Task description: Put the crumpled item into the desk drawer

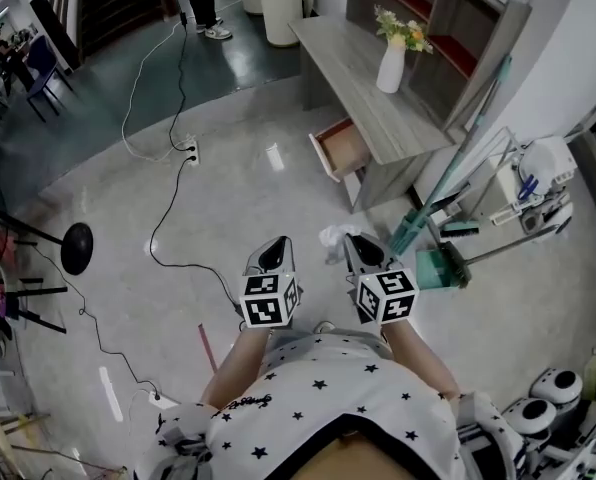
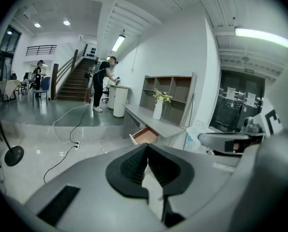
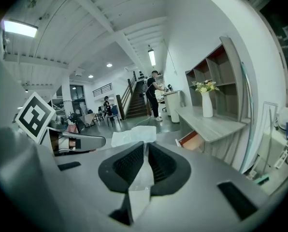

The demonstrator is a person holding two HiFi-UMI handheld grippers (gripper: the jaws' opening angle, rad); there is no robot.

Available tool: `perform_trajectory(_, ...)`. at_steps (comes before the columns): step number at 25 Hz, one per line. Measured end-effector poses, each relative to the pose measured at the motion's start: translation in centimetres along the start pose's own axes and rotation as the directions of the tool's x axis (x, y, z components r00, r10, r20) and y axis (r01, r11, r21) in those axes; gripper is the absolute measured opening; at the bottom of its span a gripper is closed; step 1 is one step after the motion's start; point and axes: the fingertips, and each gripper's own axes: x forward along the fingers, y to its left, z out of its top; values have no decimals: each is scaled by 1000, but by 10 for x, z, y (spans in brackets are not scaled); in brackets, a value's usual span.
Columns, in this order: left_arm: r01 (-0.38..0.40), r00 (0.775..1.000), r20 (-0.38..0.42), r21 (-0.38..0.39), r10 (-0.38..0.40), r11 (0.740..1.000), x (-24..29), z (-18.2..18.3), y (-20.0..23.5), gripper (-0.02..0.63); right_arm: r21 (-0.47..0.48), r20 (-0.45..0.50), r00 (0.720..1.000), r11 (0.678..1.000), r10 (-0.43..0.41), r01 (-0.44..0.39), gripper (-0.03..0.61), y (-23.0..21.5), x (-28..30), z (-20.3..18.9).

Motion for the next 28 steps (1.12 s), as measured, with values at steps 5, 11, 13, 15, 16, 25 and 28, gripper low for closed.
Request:
perform_trajectory(5, -4, 1000, -13, 4, 4, 1000, -7, -12, -9, 12, 31, -4, 1000, 999, 17, -16, 23, -4, -7, -6)
perform_trajectory(11, -14, 1000, -16, -9, 14, 1000, -6, -11, -5, 12, 19, 4, 1000, 1000, 7, -7, 23, -3, -5, -3)
perform_trajectory(13, -8, 1000, -12, -10, 7, 1000, -2, -8, -4, 12, 24, 5, 1000, 1000, -3, 3, 23, -5, -1, -2)
perform_trajectory(15, 3, 1000, -13, -9, -3, 1000, 3, -7, -2, 12, 25, 7, 1000, 1000, -12, 12, 25, -7, 5, -1)
perform_trajectory(16, 8, 1000, -14, -10, -8, 1000, 7, -6, -1, 12, 24, 9, 1000, 1000, -16, 15, 25, -9, 8, 1)
perform_trajectory(25, 59, 998, -9, 1, -58, 998, 65, 25, 20, 12, 6, 21, 998, 998, -62, 61, 25, -34, 61, 27)
perform_trajectory(28, 67, 998, -7, 4, -67, 998, 86, 40, 34, 12, 1, 27, 997, 998, -68, 68, 25, -39, 86, 39)
